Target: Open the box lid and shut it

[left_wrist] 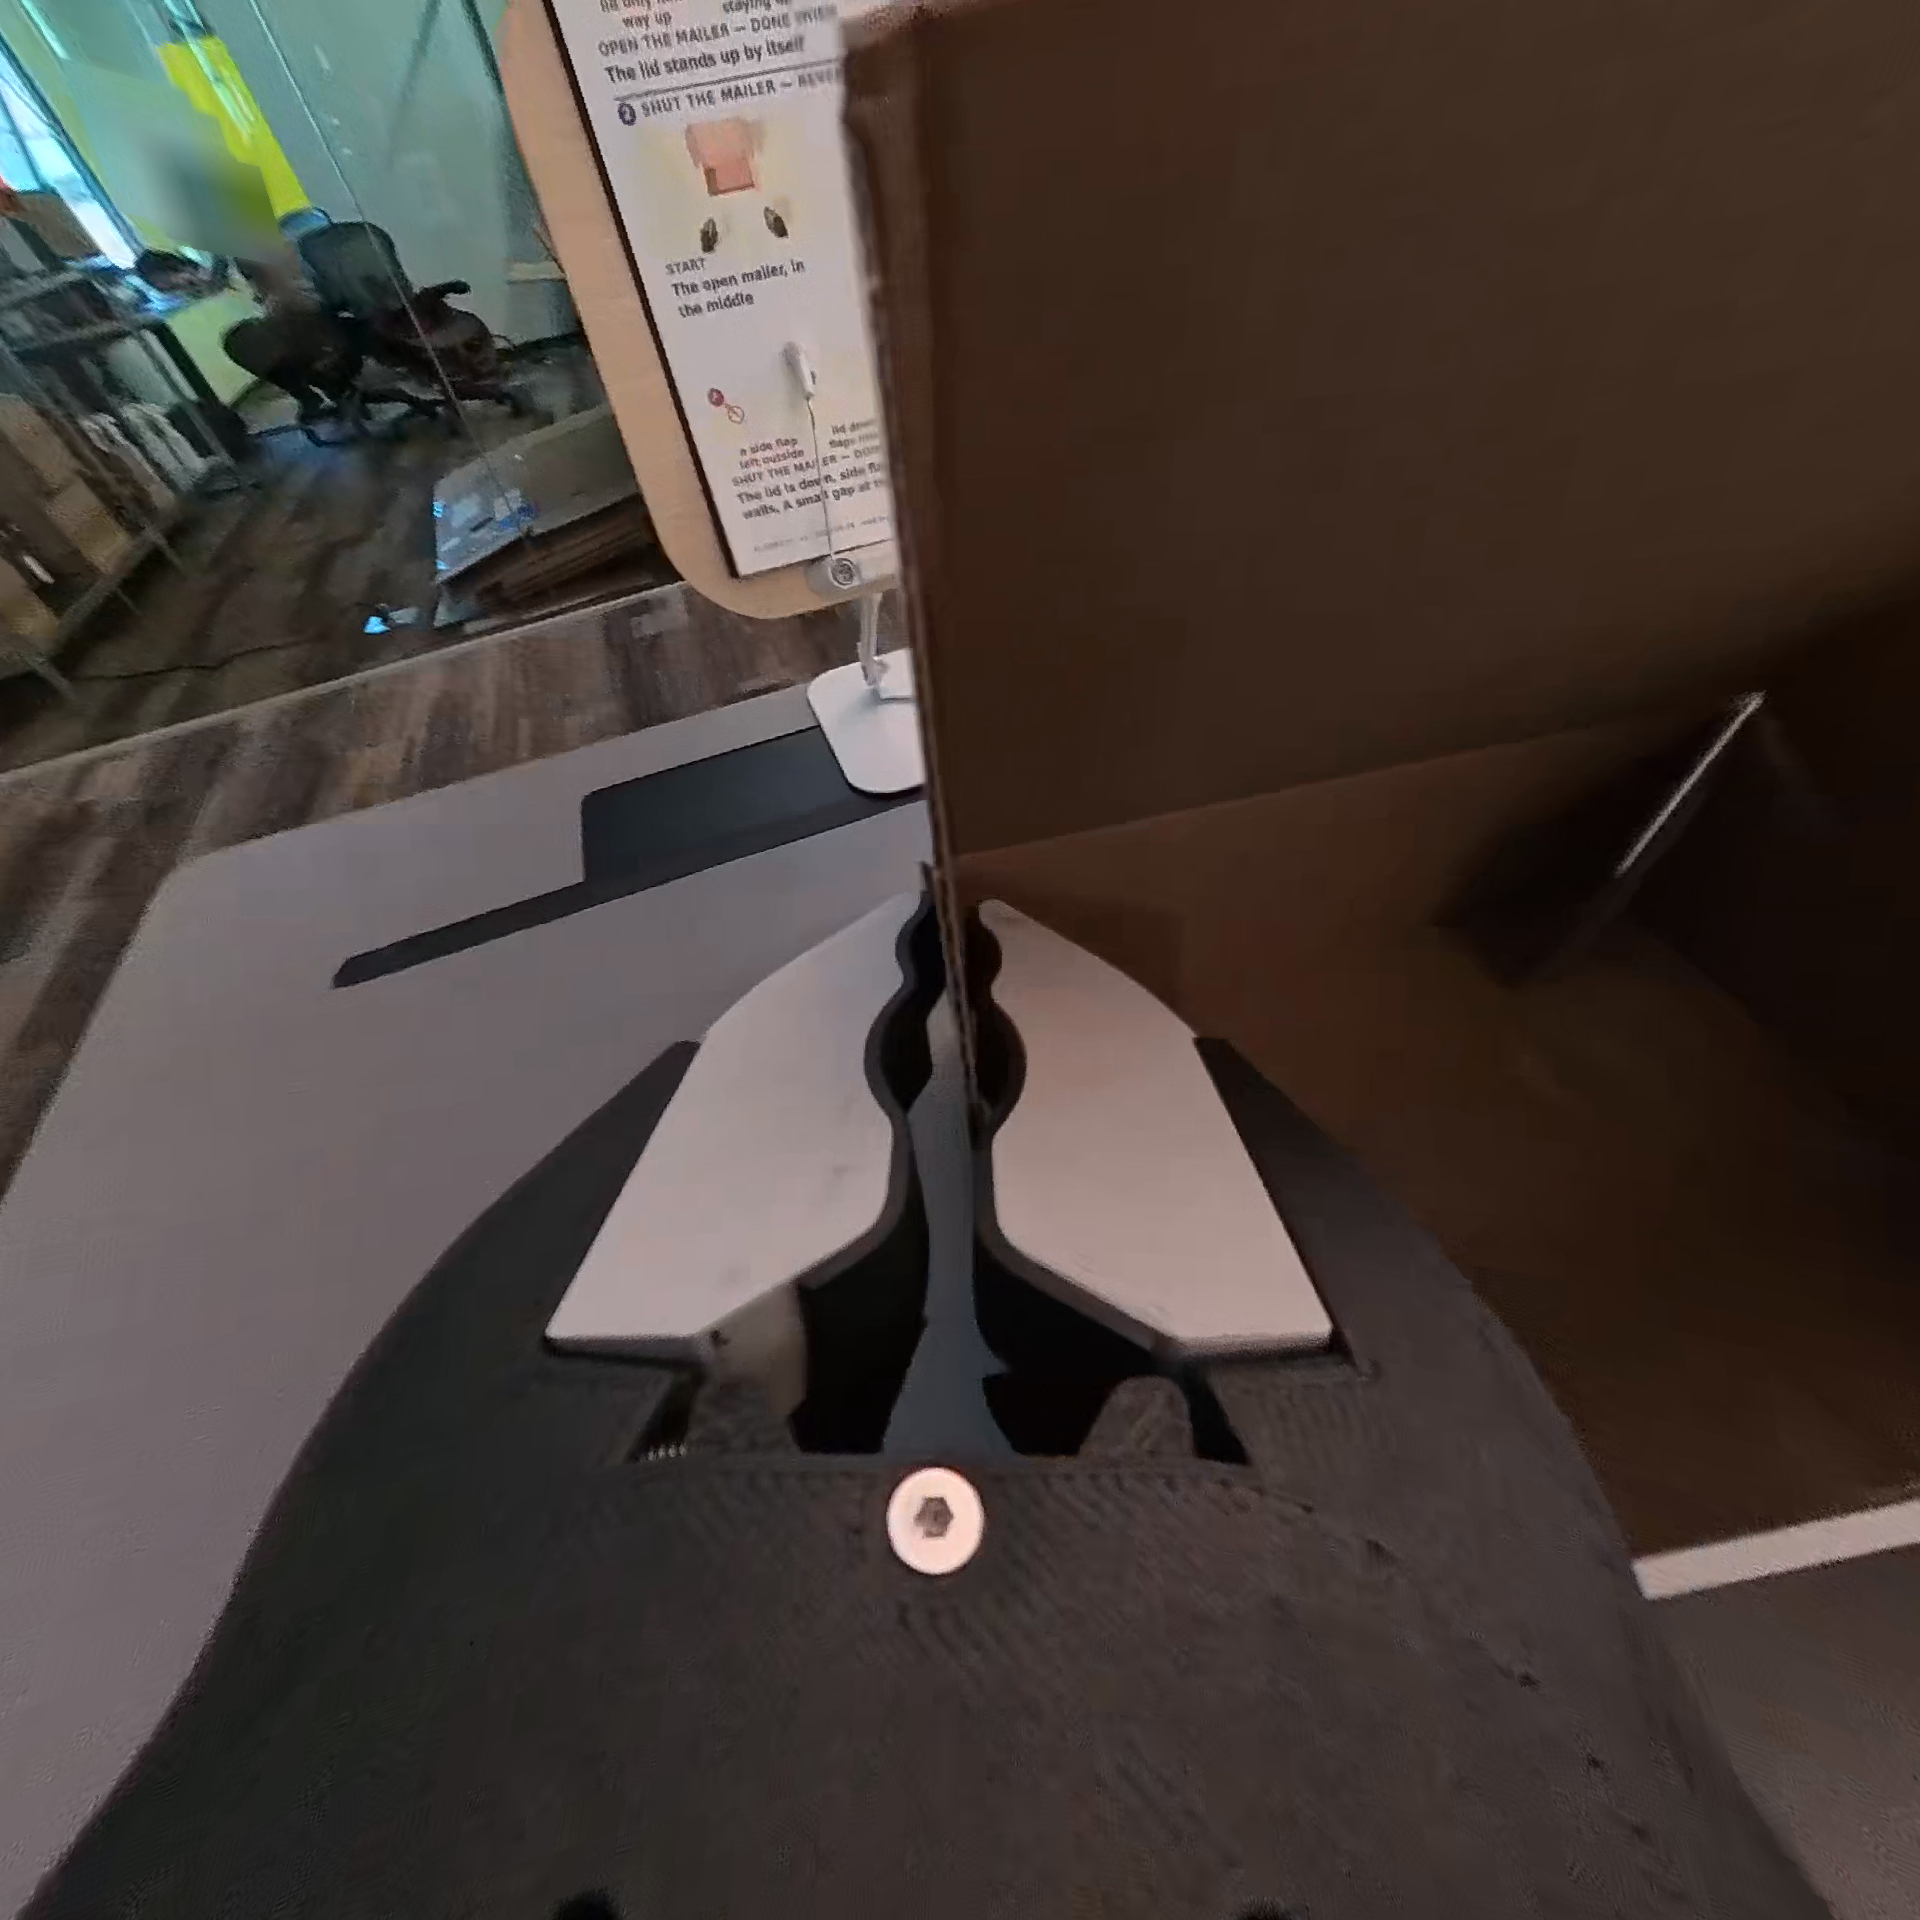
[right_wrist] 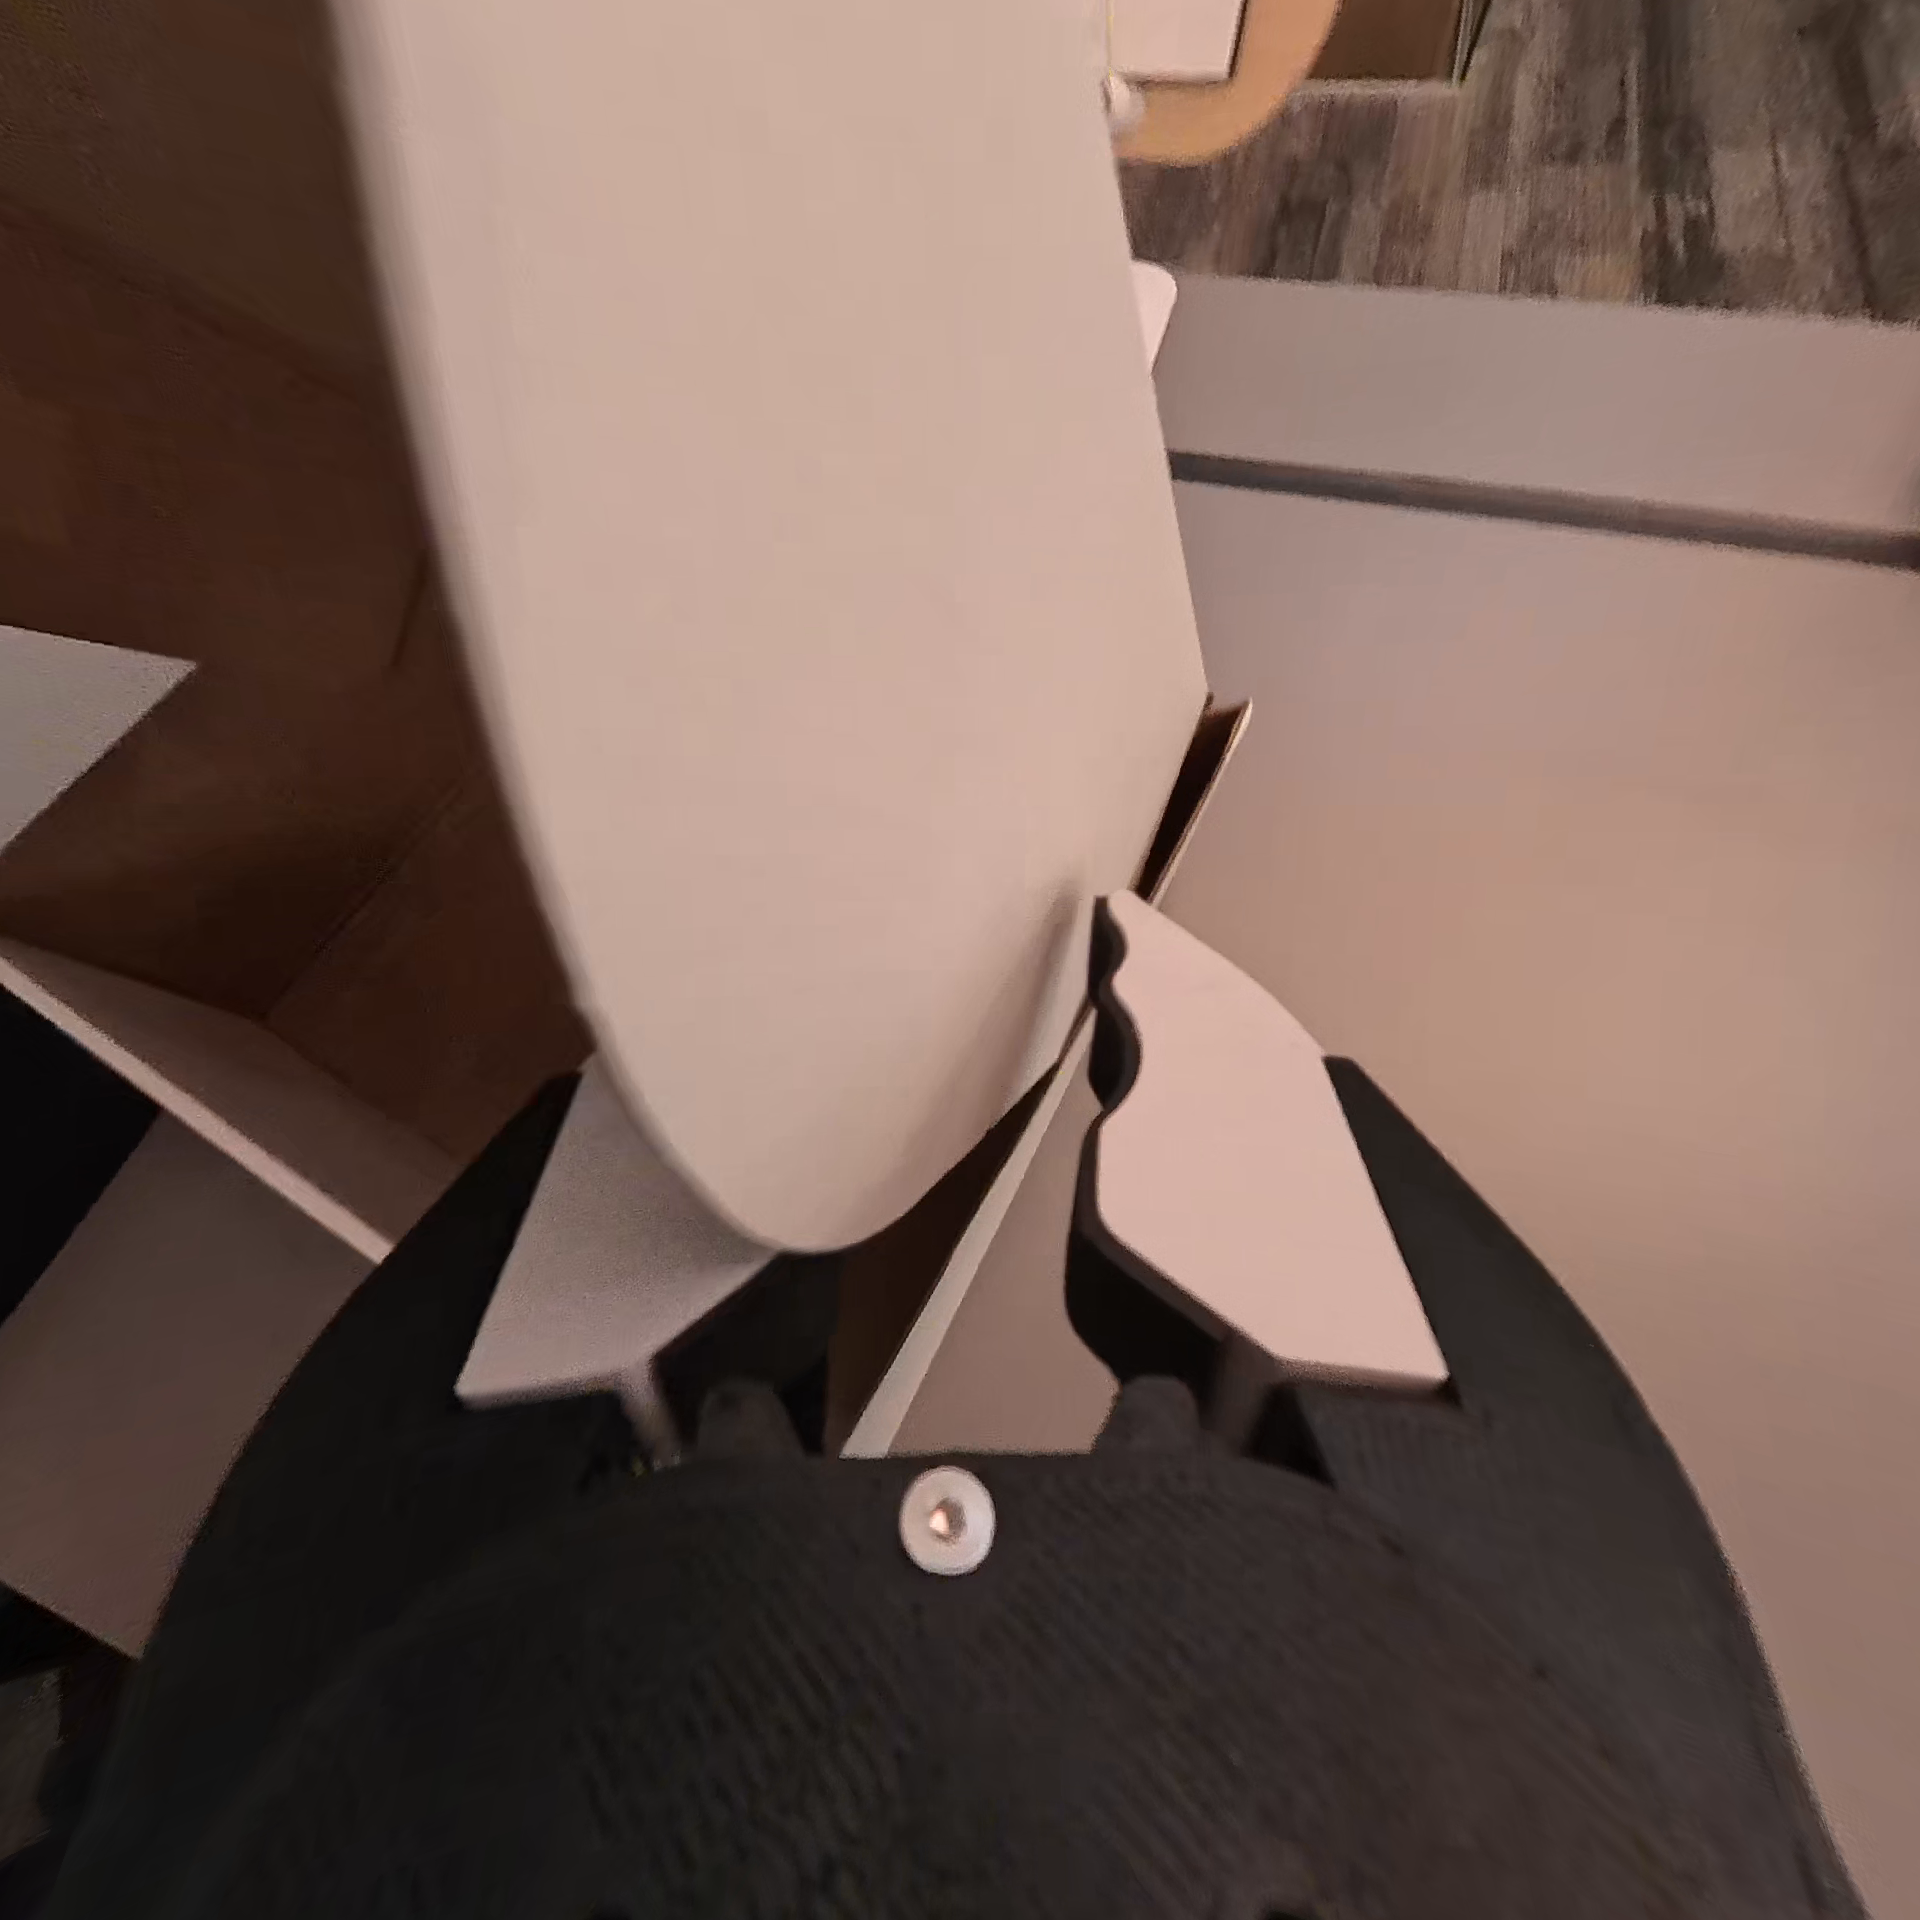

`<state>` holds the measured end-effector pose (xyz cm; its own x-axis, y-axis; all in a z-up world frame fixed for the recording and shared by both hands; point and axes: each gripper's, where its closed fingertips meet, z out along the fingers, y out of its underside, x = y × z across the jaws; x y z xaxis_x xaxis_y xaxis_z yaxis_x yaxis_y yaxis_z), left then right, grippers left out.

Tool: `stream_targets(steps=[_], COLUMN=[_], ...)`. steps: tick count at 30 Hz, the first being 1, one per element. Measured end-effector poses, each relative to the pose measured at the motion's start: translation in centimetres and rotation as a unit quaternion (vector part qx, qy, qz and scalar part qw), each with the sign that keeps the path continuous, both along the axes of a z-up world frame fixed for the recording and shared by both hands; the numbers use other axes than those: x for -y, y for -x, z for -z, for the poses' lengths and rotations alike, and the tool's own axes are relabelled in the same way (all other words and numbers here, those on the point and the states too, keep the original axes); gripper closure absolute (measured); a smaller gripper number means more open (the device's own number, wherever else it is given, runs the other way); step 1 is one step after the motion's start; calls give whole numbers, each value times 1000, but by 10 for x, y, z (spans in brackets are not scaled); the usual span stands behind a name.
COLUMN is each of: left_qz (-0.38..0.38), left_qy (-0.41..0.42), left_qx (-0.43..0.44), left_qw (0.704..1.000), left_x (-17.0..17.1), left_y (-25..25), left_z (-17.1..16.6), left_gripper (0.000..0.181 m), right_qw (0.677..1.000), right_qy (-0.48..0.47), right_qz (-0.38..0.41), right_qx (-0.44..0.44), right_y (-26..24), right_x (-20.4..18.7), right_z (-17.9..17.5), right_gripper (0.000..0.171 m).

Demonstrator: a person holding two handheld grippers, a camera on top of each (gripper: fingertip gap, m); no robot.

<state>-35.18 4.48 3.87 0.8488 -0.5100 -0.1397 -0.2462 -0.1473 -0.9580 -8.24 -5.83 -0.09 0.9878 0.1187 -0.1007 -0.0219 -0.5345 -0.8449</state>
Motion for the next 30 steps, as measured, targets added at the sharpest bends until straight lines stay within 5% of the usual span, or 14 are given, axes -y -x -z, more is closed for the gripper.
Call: stream_targets(steps=[5,7,10,19,30], left_qz=[-30,-34,-31,-18,111], left_qy=[-18,-26,-28,15,-10], left_qx=[-27,-32,-36,-49,65], left_qw=[999,999,998,999,992], left_x=[5,7,11,31,74], left_y=[0,0,-1,-2,6], left_z=[4,4,5,30,0], left_gripper=[179,179,179,176,129], right_qw=[996,994,996,993,983], right_qy=[-86,-105,-80,-96,-151], right_qz=[12,34,26,39,32], right_qx=[4,7,15,54,102], right_y=[0,-11,-15,-11,-5], right_x=[12,15,14,23,38], right_z=[-46,-58,-50,-33,5], right_gripper=[120,136,155,156,155])
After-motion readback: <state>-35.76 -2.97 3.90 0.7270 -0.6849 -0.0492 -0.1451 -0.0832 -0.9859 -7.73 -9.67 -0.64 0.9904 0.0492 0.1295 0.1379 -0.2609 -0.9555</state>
